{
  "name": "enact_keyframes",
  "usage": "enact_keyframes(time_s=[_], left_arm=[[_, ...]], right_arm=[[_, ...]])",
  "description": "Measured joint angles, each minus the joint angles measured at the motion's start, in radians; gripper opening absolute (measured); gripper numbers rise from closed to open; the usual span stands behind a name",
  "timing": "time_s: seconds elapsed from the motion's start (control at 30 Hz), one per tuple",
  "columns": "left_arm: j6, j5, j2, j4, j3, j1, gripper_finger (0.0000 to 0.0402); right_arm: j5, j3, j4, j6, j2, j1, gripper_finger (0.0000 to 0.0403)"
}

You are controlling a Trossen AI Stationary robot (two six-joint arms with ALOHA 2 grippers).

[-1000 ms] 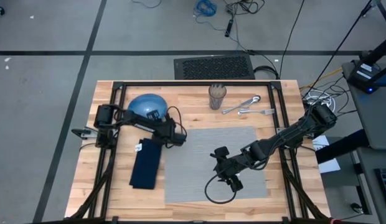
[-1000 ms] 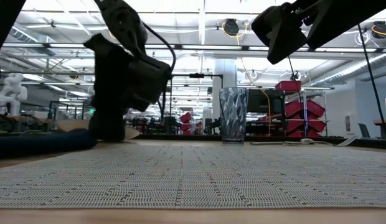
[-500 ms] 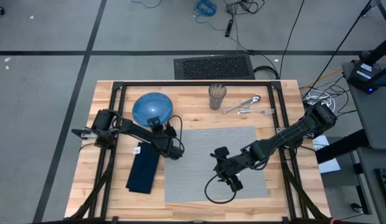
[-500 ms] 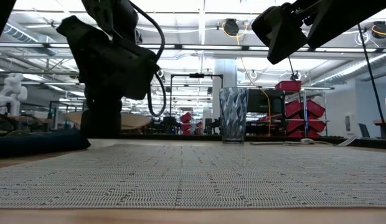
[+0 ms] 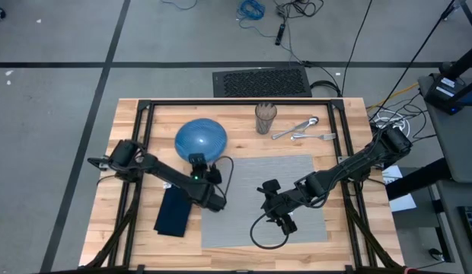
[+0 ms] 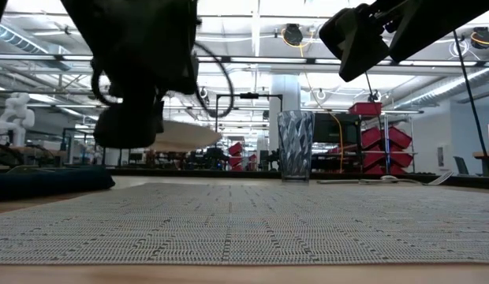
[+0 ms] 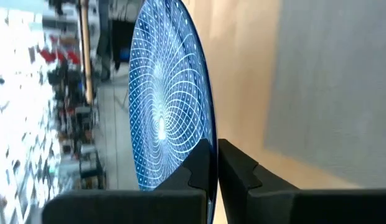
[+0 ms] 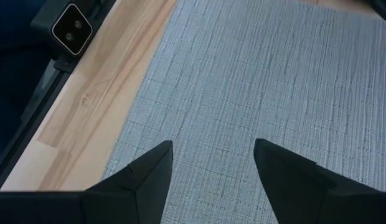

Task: Set table place
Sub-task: Put the blue plate on the gray placemat

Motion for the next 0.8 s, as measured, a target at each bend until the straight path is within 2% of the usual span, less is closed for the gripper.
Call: enact_keyframes(time_s=[0.27, 0.43, 0.63, 0.8], left_arm=[[0.090, -0.011, 0.000, 0.015, 0.102, -0.115, 0.0000], [0.172, 0.005, 0.000, 0.099, 0.118, -0.179, 0.0000], [0.248, 0.016, 0.022, 0.183, 0.119, -0.220, 0.0000], [0.336, 0.050, 0.109, 0.229, 0.182, -0.232, 0.0000]], right_arm=[[0.000, 0.000, -0.027, 0.014, 0.000, 0.000, 0.0215], [0.015, 0.000, -0.031, 0.041, 0.000, 0.006, 0.0215], [0.137, 0.000, -0.061, 0.075, -0.001, 0.077, 0.0215], [0.281, 0.000, -0.134, 0.145, -0.028, 0.156, 0.0215]])
